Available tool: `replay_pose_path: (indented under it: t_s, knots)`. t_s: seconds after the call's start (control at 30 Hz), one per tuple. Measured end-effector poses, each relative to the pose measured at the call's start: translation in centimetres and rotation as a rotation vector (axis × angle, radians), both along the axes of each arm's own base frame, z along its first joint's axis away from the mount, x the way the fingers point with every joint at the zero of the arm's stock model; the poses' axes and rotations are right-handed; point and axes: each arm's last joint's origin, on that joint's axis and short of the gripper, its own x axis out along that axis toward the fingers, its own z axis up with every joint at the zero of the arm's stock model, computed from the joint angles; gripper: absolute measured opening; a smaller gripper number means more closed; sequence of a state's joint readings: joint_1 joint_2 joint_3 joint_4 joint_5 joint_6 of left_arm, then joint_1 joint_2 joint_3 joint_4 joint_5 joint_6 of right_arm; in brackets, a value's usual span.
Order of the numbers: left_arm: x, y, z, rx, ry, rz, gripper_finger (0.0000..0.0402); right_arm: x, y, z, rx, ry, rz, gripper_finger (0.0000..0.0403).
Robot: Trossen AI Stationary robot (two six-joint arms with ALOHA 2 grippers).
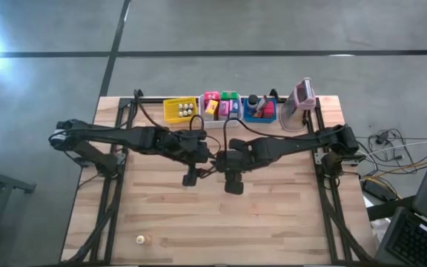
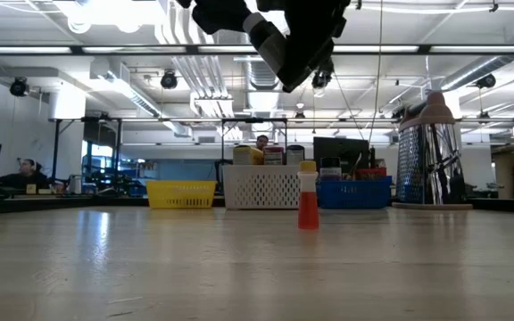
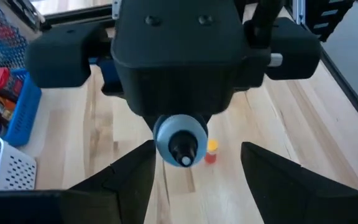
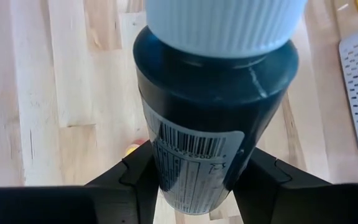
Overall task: Pick & Place Kitchen Items
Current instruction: Put the black food coloring bottle into the yellow basket
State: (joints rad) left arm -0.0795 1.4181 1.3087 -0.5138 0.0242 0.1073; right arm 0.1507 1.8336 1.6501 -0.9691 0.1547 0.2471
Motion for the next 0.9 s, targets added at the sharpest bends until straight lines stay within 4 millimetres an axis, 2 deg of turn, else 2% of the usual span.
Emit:
replay_pose_path:
  t_s: [0.2, 0.43, 0.63, 0.9]
  knots:
    - [0.1, 0.1, -0.1, 0.025, -0.006, -0.013, 0.0241, 0.0, 0.0, -0.1, -0.005, 0.004, 0.014, 0.0146]
    - [1.1, 0.5, -1.0, 0.036, 0.018, -0.006, 0.0241, 0.0, 0.0, -0.1, -0.005, 0.003, 0.014, 0.0162]
    - [1.4, 0.5, -1.4, 0.044, 0.024, -0.013, 0.0241, 0.0, 0.0, -0.1, -0.006, 0.005, 0.017, 0.0147]
    - [1.6, 0.5, -0.4, 0.060, -0.008, -0.024, 0.0238, 0.0, 0.0, -0.1, -0.006, 0.005, 0.017, 0.0161]
